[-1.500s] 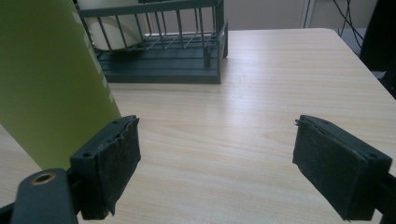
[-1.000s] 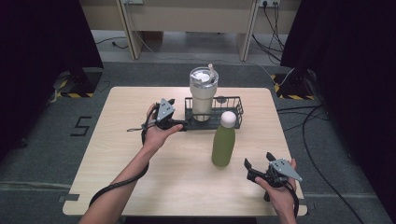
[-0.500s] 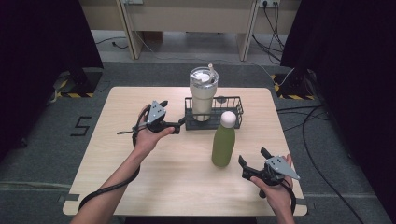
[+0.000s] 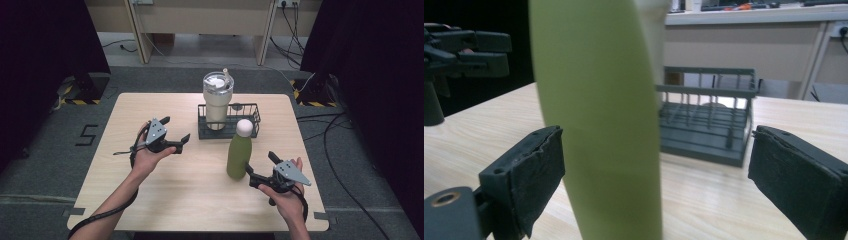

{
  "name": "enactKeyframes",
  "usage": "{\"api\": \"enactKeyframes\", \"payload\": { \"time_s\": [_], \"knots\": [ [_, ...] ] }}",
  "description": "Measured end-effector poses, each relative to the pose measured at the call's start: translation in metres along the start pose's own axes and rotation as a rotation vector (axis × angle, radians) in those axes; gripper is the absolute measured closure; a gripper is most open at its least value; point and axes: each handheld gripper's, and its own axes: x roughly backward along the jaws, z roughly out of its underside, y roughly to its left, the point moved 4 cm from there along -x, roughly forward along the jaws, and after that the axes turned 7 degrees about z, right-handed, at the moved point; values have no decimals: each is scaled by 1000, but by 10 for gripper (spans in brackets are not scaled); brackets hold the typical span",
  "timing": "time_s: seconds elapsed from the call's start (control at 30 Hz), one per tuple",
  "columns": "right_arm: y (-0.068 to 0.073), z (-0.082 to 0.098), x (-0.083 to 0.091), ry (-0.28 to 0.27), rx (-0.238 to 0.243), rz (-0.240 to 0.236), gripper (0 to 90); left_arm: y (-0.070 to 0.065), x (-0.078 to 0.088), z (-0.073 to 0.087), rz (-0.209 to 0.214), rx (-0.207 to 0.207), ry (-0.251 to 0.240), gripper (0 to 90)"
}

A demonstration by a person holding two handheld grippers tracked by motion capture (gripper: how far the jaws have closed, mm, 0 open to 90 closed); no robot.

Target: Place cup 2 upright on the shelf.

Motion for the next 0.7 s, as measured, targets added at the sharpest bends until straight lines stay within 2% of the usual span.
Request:
{"api": "enactKeyframes", "payload": {
  "time_s": [0.43, 0.7],
  "knots": [
    [28, -17, -28, -12, 25, -77, 80, 4, 28, 20, -32, 41, -5, 25],
    [34, -18, -44, 7, 41, -82, 86, 0, 38, 30, -34, 82, -27, 25]
  ]
}}
